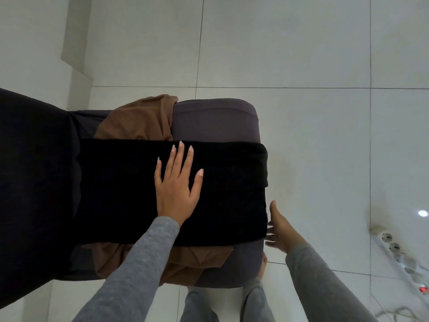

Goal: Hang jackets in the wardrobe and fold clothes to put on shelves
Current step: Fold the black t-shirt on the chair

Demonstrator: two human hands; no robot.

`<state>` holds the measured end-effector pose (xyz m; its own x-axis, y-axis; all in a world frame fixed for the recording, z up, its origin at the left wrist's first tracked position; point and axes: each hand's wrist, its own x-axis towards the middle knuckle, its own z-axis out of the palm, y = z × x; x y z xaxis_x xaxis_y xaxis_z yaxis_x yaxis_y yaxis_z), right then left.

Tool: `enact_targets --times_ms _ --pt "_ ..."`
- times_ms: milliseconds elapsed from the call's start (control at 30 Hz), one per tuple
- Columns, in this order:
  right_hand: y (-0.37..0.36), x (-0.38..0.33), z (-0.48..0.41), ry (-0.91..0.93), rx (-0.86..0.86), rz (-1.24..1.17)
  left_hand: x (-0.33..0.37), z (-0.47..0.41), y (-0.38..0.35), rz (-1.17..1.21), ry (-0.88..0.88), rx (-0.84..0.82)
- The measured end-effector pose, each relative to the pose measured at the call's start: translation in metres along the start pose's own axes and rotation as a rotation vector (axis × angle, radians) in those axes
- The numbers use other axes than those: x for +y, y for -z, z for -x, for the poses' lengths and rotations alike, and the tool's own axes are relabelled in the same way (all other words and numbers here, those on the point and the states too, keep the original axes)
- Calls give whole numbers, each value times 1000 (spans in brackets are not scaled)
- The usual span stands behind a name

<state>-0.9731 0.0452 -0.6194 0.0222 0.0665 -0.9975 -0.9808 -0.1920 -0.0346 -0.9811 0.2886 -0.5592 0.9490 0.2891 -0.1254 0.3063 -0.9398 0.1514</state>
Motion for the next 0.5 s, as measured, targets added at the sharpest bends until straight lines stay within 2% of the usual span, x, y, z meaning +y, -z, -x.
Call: enact_targets --times_ms 67,133,267,333,400,500 --pt "7 13 -12 -145 -119 -148 2 0 1 15 4 5" --pt "7 16 -19 -157 -175 -304 6 0 2 57 18 15" --pt "6 6 -23 81 -99 -844 34 2 3 171 13 35" --pt "14 3 -23 170 -109 -1034 58 2 1 191 -79 37" --pt "24 4 -22 185 -63 -1212 86 -1 -6 167 -218 19" --pt "33 2 -25 251 -93 -1397 129 -9 -26 117 -344 -81"
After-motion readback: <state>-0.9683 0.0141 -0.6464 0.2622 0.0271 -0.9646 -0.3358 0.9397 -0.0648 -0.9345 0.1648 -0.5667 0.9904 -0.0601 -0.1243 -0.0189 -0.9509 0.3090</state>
